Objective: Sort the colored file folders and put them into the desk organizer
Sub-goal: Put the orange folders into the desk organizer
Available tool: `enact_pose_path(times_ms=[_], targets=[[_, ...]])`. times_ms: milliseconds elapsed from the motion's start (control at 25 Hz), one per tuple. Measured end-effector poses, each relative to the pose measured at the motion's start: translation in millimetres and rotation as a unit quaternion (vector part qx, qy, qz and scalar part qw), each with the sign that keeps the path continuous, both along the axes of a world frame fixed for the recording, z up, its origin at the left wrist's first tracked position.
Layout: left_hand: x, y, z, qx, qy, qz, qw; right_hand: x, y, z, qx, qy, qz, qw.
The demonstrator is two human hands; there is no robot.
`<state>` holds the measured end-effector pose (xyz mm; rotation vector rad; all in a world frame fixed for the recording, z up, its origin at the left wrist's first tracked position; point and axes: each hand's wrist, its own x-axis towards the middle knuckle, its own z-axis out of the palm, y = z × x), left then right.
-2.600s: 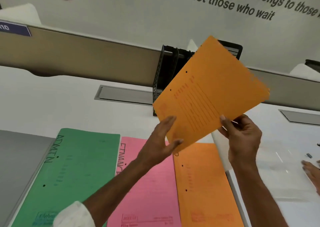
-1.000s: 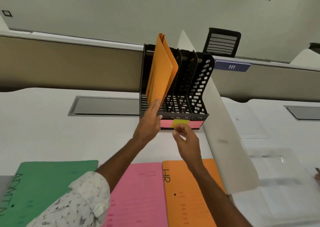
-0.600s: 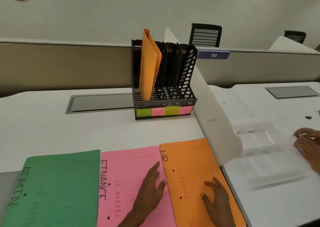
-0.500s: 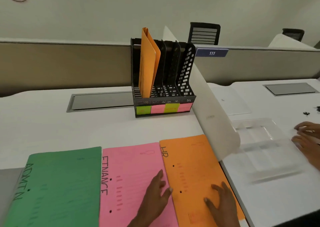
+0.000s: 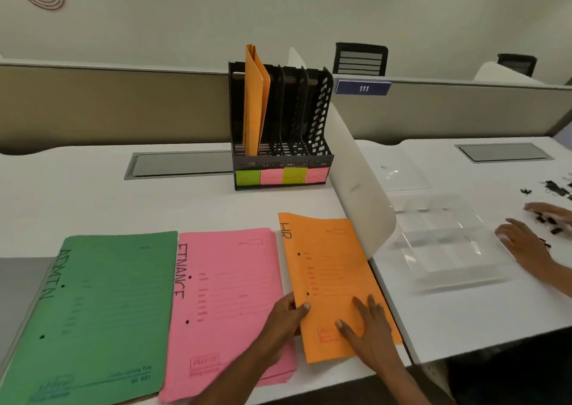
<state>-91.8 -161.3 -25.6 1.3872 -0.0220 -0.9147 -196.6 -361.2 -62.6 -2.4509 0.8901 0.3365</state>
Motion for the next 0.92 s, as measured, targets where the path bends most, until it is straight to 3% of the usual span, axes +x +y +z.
enact_pose_path(times_ms=[120, 240, 400, 520, 640, 920], targets=[[-30, -5, 8, -0.004, -0.010, 0.029, 1.000, -6, -5, 8, 0.032, -0.032, 0.011, 0.999], [-47, 6, 25, -0.005, -0.030, 0.035, 0.999, -11, -11, 27, 0.104, -0.119, -0.026, 0.987], [-61, 37, 49, 0.015, -0.066, 0.011, 0.998, -13, -30, 52, 0.189, -0.211, -0.061, 0.957], [-61, 65, 66, 0.023, -0.075, 0.025, 0.997, -3, -51, 69, 0.336, -0.235, -0.067, 0.910], [-51, 91, 82, 0.031, -0.084, 0.039, 0.995, 13, -61, 97, 0.428, -0.236, -0.035, 0.872], [-14, 137, 94, 0.014, -0.087, 0.055, 0.995, 42, -43, 136, 0.495, -0.173, 0.063, 0.849]])
